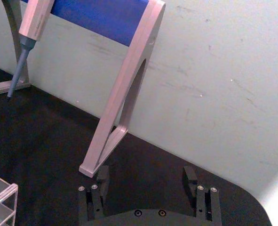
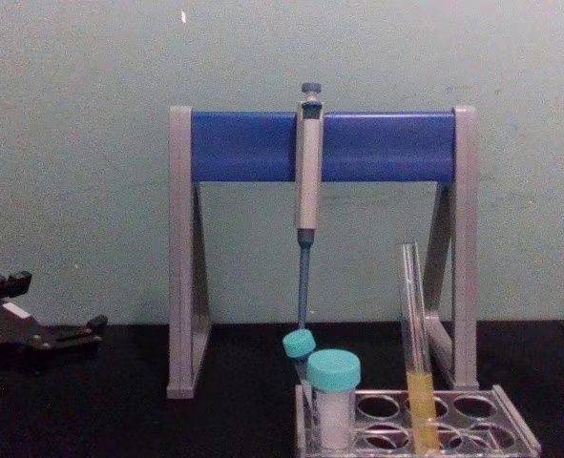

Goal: Pick up the test tube from the test tube rack, shake it, then place it back into the test tube rack.

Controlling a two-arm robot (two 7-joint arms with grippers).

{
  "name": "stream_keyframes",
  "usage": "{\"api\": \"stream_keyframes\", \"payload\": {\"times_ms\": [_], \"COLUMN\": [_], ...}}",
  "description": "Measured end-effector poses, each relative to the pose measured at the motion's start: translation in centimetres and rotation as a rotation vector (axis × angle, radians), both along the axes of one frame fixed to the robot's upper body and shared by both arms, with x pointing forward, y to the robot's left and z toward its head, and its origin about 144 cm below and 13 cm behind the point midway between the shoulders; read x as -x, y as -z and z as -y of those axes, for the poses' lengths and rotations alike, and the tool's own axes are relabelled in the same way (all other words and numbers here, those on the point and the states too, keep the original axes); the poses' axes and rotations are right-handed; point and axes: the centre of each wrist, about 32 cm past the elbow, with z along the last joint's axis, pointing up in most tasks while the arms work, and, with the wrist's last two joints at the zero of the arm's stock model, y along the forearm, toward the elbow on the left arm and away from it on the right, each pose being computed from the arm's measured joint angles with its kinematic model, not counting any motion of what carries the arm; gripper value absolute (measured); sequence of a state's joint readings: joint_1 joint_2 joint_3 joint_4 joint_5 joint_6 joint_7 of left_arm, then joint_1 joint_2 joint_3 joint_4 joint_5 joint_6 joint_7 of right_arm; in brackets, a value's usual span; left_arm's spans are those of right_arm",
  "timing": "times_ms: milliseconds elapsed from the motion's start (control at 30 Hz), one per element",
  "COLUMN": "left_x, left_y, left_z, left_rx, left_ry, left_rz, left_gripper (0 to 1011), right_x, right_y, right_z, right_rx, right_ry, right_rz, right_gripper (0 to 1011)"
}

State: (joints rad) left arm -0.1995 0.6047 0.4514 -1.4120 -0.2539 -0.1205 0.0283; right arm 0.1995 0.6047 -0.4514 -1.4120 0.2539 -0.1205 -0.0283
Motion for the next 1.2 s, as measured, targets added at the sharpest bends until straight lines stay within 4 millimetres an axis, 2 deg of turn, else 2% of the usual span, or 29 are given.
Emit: {"api": "stream_keyframes", "payload": {"times_ms": [1200], "left_x": [0.00], "left_y": [0.00], "left_z": [0.00], "left_rx": [0.000], "left_ry": [0.000], "left_rz": [0.000], "left_gripper": [1010], "right_x": [0.00], "right_y": [0.00], "right_z": [0.00], "right_rx": [0.000], "right_ry": [0.000], "right_rz": [0.000], "right_gripper": [1000]}}
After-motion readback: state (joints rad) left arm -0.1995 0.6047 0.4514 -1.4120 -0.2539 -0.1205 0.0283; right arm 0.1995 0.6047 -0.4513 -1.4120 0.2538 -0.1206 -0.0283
